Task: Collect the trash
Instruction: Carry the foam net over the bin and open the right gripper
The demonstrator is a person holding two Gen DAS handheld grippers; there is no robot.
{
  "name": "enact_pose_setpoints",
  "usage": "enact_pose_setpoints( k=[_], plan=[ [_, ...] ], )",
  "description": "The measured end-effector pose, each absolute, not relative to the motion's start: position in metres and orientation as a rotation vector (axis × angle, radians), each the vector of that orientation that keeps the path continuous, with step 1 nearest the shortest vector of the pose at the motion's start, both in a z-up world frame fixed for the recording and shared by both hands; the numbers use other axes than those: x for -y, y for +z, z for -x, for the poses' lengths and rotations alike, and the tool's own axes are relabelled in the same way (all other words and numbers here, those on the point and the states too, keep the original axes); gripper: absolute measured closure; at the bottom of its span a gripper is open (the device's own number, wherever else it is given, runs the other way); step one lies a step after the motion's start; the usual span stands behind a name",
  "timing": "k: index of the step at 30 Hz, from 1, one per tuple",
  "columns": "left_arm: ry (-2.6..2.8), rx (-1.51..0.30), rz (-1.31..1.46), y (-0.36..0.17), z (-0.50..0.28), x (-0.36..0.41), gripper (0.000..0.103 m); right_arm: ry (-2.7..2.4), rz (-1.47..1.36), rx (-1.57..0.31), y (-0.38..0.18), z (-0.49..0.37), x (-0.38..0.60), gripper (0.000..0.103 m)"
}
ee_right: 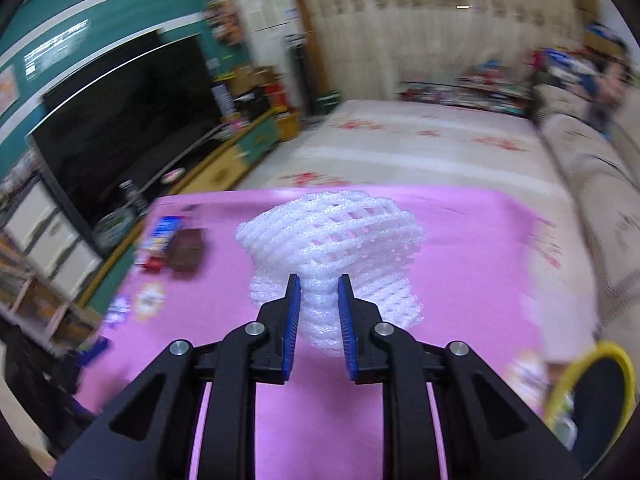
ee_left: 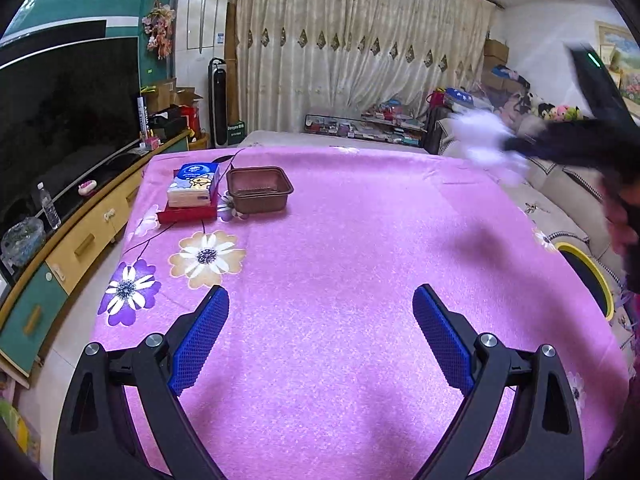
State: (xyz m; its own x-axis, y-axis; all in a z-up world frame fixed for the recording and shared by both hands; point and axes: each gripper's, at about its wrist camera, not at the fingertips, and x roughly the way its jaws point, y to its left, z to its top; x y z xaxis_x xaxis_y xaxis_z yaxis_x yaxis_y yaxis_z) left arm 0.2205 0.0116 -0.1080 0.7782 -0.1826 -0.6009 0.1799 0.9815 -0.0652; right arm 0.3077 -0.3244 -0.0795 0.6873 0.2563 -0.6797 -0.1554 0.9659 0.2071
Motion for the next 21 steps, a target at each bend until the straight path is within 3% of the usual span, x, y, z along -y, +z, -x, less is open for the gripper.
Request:
enact_pose_setpoints(
  k=[13, 21],
  plan=[
    [-0.212, -0.652, -0.072, -0.077, -0.227, 0.011, 0.011, -0.308, -0.311, -0.879, -0.183, -0.216, 0.566, 0.079],
    [-0.227, -0.663, -0.072, -0.065, -0.246, 0.032, 0.011, -0.396, -0.358, -0.89, -0.211, -0.197, 0.609, 0.052]
  ],
)
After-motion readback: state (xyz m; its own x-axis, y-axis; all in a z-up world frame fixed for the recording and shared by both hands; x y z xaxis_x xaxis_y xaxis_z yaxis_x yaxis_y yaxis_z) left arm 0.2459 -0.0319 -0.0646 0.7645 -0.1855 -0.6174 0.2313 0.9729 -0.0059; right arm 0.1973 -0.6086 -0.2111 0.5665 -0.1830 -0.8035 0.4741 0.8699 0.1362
